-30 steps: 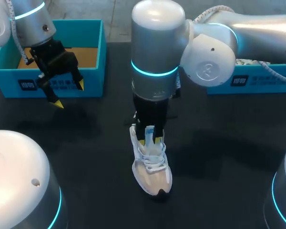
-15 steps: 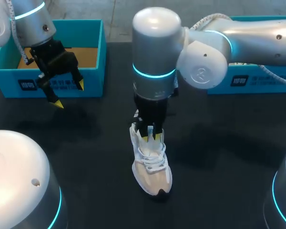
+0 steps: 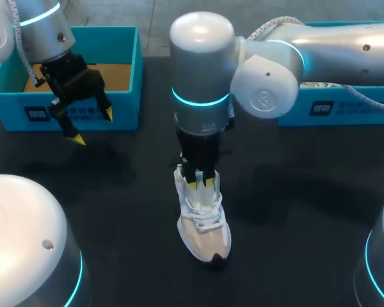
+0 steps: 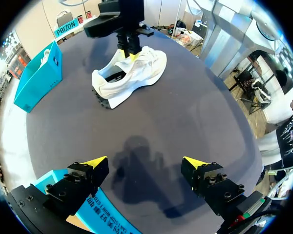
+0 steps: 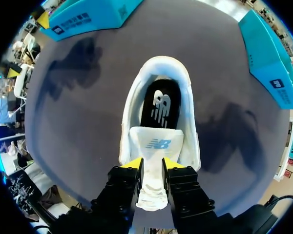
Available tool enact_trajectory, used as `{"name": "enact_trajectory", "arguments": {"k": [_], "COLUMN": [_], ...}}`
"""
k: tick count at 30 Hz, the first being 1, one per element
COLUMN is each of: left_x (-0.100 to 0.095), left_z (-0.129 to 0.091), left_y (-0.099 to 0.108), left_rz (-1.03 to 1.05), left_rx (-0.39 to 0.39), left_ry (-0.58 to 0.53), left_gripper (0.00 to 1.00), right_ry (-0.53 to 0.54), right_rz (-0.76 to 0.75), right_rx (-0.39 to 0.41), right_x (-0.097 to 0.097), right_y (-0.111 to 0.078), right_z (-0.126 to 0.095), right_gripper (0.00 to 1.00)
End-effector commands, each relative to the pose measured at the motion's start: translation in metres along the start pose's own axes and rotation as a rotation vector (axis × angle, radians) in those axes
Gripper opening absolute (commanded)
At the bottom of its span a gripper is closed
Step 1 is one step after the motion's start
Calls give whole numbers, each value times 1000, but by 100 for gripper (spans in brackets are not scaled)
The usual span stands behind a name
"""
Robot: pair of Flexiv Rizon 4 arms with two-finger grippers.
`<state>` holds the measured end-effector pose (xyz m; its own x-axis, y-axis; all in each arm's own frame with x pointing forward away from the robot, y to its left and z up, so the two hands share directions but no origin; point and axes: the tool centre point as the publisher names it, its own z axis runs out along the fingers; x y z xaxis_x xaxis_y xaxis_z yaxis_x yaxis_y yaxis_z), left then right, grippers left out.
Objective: Take the shoe out of the shoebox, open the shoe tongue, remove and reinsert the insole, then place the shoe into the shoebox
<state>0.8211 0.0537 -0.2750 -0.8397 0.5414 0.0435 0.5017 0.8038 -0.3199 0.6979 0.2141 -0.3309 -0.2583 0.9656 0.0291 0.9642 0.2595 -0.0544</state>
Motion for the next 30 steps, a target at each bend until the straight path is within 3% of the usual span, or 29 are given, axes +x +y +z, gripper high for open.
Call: {"name": "enact_trajectory", "arguments": {"k": [1, 11, 14, 21, 27, 28, 29, 30], "left_x": [0, 0, 0, 0, 0, 0, 0, 0], "left_z": [0, 0, 0, 0, 0, 0, 0, 0], "left_y": [0, 0, 0, 0, 0, 0, 0, 0], "left_rz": [1, 1, 1, 1, 1, 1, 1, 1], "left_rx": [-1, -1, -1, -1, -1, -1, -1, -1], "left_ry": [1, 1, 1, 1, 1, 1, 1, 1], "left_gripper": [100, 100, 100, 100, 100, 100, 100, 100], "right_ry": [16, 46, 11, -20, 25, 31, 28, 33], "right_rz": [-2, -6, -8, -67, -282, -324, -373, -425], "right_rx": [5, 15, 1, -34, -73, -75, -77, -81], "right_x": [-1, -9, -11, -18, -21, -21, -20, -19], "right_y": [-1, 6, 2, -11, -9, -8, -7, -6], "right_z": [6, 17, 3, -37, -57, -59, -62, -64], "right_gripper": [27, 29, 30, 43, 50, 62, 99, 100]}}
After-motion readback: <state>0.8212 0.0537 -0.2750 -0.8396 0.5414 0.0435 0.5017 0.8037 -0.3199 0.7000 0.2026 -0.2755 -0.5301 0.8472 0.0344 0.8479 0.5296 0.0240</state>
